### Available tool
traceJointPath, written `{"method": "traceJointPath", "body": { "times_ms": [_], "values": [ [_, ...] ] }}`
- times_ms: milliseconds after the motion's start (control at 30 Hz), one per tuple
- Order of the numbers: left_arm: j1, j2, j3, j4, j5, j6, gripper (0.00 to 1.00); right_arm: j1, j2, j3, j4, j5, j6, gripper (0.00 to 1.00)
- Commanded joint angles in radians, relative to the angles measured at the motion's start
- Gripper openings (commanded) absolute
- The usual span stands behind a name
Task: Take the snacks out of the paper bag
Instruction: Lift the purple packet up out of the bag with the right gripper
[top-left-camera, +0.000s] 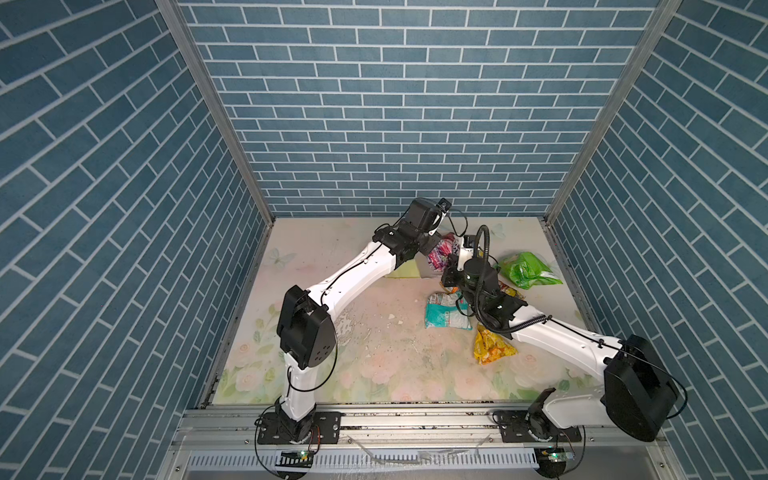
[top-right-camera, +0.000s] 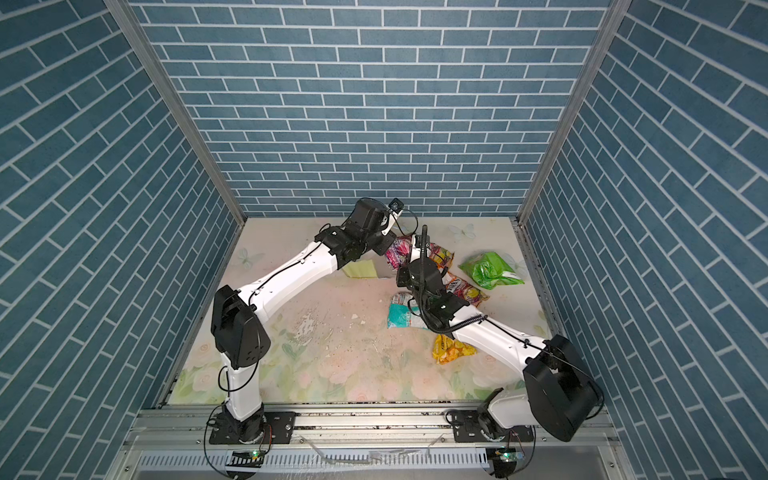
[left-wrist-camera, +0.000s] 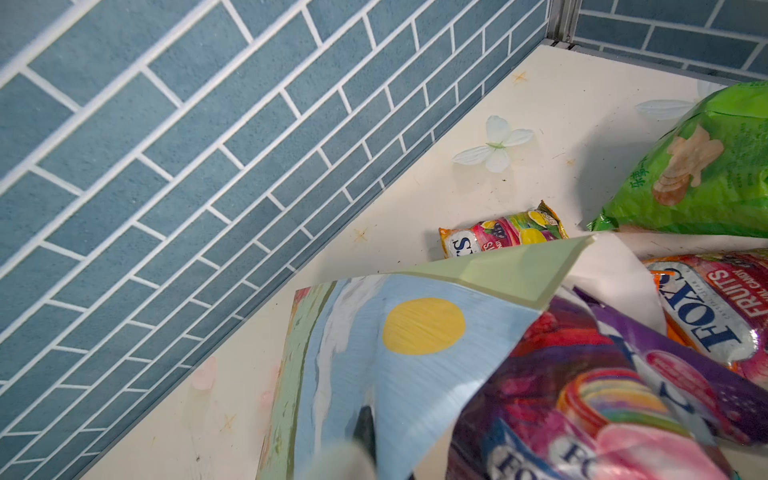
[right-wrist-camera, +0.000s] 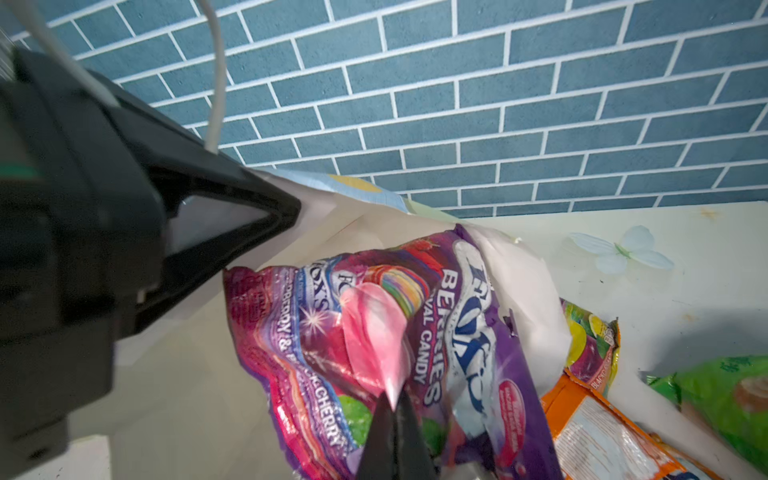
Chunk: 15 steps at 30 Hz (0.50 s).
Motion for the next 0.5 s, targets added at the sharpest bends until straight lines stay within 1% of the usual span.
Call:
{"method": "traceJointPath", "body": {
  "times_ms": [0, 167, 467],
  "values": [
    [0.017, 0.011, 0.023, -0.034, -0.001, -0.021, 0.00, 0.010, -0.061, -0.009, 0.019, 0.058, -0.033, 0.00],
    [0.029, 0.006, 0.021, -0.036, 0.016, -0.030, 0.00, 0.015, -0.103, -0.017, 0.003, 0.085, -0.038, 0.00],
    [0.034, 0.003, 0.008, -0.031, 0.023, -0.039, 0.00, 0.021, -0.157, -0.004, -0.011, 0.090, -0.043, 0.00]
  ]
}}
